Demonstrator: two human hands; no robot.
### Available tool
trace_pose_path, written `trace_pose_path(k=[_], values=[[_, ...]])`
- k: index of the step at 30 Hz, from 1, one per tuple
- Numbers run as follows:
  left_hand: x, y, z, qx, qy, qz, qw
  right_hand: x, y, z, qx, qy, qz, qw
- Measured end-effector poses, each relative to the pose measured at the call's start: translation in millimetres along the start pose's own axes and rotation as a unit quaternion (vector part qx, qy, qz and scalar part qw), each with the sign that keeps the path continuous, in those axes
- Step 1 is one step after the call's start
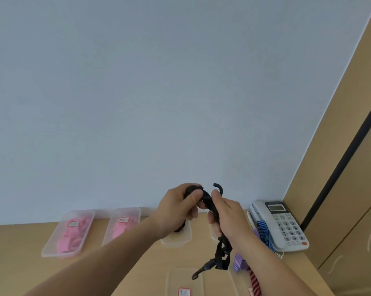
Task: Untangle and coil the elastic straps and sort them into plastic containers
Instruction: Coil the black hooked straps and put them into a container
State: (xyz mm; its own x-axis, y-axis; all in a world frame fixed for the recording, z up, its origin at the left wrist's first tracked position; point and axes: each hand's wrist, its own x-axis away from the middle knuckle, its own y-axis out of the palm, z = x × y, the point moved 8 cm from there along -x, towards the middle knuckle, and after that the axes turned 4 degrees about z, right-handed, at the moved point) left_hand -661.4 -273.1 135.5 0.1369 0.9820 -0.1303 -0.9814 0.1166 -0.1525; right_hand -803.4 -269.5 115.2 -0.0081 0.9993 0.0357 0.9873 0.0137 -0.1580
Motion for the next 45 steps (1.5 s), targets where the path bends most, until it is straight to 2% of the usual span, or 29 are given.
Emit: trace_pose_path(k=[2,5,7,11,13,15,16,17,18,20,21,22,24,25,28,31,33,35,38,42,45], values=[[4,2,7,-0.144,0.104,0.002,0.984,0,1,8,-0.037,0.058,0.004,0.998],[12,7,21,-0.296,0.251,0.042,0.921,1,5,12,-0.076,0.105,-0.001,0.992],[15,5,27,-0.335,0.303,0.078,0.889,3,9,8,-0.105,0.097,-0.016,0.990],[13,-4,30,-0.342,0.297,0.113,0.885,5,15,0,-0.148,0.075,-0.052,0.985],[17,-1,37,-0.386,0.352,0.109,0.846,5,20,0,-0.171,0.086,-0.067,0.979],[22,5,41,-0.414,0.419,0.107,0.801,2,18,5,-0.195,0.105,-0.043,0.974],[23,7,40,-0.417,0.434,0.102,0.792,1,15,7,-0.197,0.110,-0.024,0.974],[22,7,38,-0.410,0.427,0.096,0.800,0,13,8,-0.190,0.109,-0.008,0.976],[19,5,34,-0.382,0.389,0.086,0.834,0,11,9,-0.180,0.104,0.005,0.978],[7,-3,15,-0.248,0.223,0.036,0.942,-2,6,8,-0.166,0.086,0.026,0.982],[2,-3,3,-0.163,0.123,-0.001,0.979,-4,2,7,-0.159,0.074,0.035,0.984],[0,-2,-7,-0.083,0.029,-0.030,0.996,-5,-1,5,-0.148,0.062,0.042,0.986],[-1,2,-18,0.049,-0.118,-0.090,0.988,-8,-7,-1,-0.114,0.042,0.044,0.992],[0,4,-18,0.084,-0.161,-0.123,0.976,-8,-9,-3,-0.097,0.036,0.038,0.994],[5,8,-12,0.124,-0.176,-0.190,0.958,-8,-9,-3,-0.076,0.030,0.024,0.996],[2,11,-11,0.111,-0.144,-0.186,0.966,-7,-5,-1,-0.121,0.034,0.038,0.991],[-3,10,-13,0.065,-0.107,-0.130,0.984,-6,1,2,-0.141,0.048,0.038,0.988],[-7,7,-12,-0.012,-0.058,-0.078,0.995,-8,5,7,-0.112,0.071,0.032,0.991],[-12,-3,0,-0.143,0.046,0.006,0.989,-13,8,10,-0.082,0.109,0.021,0.990],[-12,-12,16,-0.342,0.196,0.079,0.916,-15,12,10,-0.077,0.126,-0.006,0.989],[-7,-11,26,-0.454,0.318,0.107,0.825,-15,15,15,-0.099,0.140,-0.031,0.985]])
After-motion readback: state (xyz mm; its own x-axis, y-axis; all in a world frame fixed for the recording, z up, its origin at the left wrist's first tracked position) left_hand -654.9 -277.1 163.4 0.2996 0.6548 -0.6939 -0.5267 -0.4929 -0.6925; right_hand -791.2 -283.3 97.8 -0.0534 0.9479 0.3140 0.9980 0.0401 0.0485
